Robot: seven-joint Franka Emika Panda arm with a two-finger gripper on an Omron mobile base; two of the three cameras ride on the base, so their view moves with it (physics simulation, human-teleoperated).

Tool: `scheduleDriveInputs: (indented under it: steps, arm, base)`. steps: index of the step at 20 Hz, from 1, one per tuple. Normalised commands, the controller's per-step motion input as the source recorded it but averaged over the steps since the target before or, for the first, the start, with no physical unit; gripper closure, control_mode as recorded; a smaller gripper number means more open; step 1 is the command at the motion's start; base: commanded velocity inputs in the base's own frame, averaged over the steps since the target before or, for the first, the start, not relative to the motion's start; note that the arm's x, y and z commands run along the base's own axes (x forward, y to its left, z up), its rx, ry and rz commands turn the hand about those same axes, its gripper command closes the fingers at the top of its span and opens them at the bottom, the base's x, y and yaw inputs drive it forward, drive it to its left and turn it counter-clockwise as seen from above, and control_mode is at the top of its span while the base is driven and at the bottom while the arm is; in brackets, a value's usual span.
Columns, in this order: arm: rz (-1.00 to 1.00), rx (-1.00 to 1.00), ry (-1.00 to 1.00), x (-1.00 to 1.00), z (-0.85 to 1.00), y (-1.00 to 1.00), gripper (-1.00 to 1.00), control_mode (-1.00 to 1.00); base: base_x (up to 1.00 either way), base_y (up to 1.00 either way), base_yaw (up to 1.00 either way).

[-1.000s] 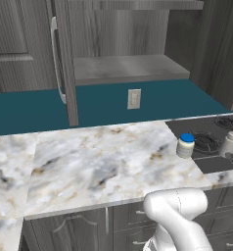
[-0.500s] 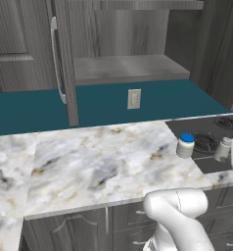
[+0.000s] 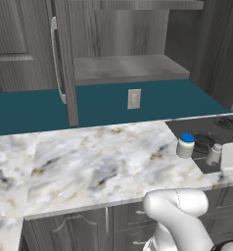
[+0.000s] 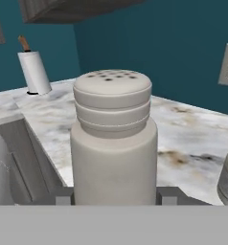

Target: Take 2 condiments from the cabinet and move them on the counter near the stove.Make sure the condiments are lined up with each other, next to each other.

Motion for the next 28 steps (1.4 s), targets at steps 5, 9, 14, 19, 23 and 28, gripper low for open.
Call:
scheduleDriveInputs:
  steps: [5, 9, 14, 19, 23, 28]
  arm:
    - [0.00, 0.00, 0.00, 0.35, -0.36, -0.15, 1.00, -1.00]
    - [0.00, 0.03, 0.00, 0.27, -0.24, -0.08, 1.00, -1.00]
    - [0.00, 0.04, 0.00, 0.32, -0.21, -0.10, 1.00, -1.00]
    - [0.00, 0.03, 0.00, 0.31, -0.20, -0.13, 1.00, -1.00]
    - [0.00, 0.03, 0.00, 0.23, -0.19, -0.08, 1.00, -1.00]
    - [0.00, 0.02, 0.00, 0.23, -0.18, -0.04, 1.00, -1.00]
  base:
    - [0.00, 0.00, 0.00]
    - [0.00, 0.00, 0.00]
    - [0.00, 0.00, 0.00]
    - [0.00, 0.00, 0.00]
    - [0.00, 0.00, 0.00]
    - [0.00, 0.00, 0.00]
